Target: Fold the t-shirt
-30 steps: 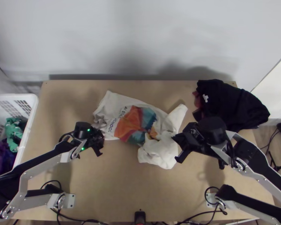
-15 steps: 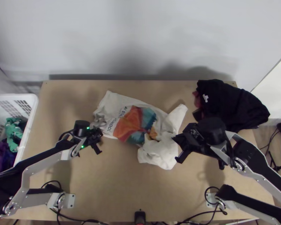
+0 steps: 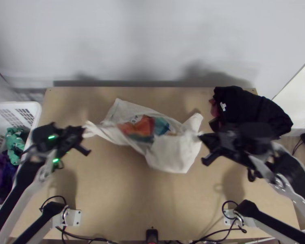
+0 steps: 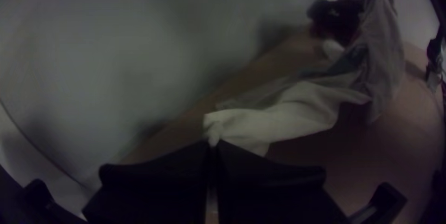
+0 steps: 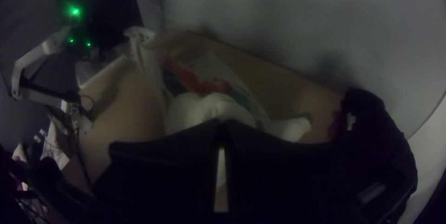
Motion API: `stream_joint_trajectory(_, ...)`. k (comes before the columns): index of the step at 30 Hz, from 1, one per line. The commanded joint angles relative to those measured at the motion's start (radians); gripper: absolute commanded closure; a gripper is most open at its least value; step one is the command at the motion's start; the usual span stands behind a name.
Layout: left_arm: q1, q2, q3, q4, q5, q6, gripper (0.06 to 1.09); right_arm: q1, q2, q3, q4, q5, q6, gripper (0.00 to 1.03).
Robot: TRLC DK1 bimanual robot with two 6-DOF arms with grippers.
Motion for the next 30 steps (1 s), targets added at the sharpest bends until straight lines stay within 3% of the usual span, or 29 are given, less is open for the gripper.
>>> stream_joint_trajectory(1, 0.062, -0.341, 0.182, -0.203, 0.039, -0.079, 1.05, -0.095, -0.171, 0.006, 0.027, 0.009, 0.065, 1.0)
stream_joint_trajectory(9, 0.094, -0.643, 0.305, -0.335, 0.042, -0.154, 1.05, -0.127, -0.447, -0.079, 0.068, 0.022, 0.136, 1.0)
stream_joint_trajectory(16, 0.178, -0.766, 0.367, -0.324, 0.071, -0.206, 1.05, -0.143, -0.576, -0.108, 0.125, 0.02, 0.163, 1.0)
stream_joint_trajectory(23, 0.379, -0.812, 0.446, -0.274, 0.288, -0.365, 1.05, -0.15, -0.611, -0.034, 0.18, 0.003, 0.192, 1.0)
stream_joint_trajectory(28, 0.612, -0.85, 0.115, -0.134, 0.562, -0.402, 1.05, -0.152, -0.584, -0.195, 0.291, 0.006, 0.162, 1.0)
stream_joint_trajectory(30, 0.664, -0.846, -0.058, 0.001, 0.619, -0.425, 1.05, -0.153, -0.53, -0.304, 0.37, 0.008, 0.153, 1.0)
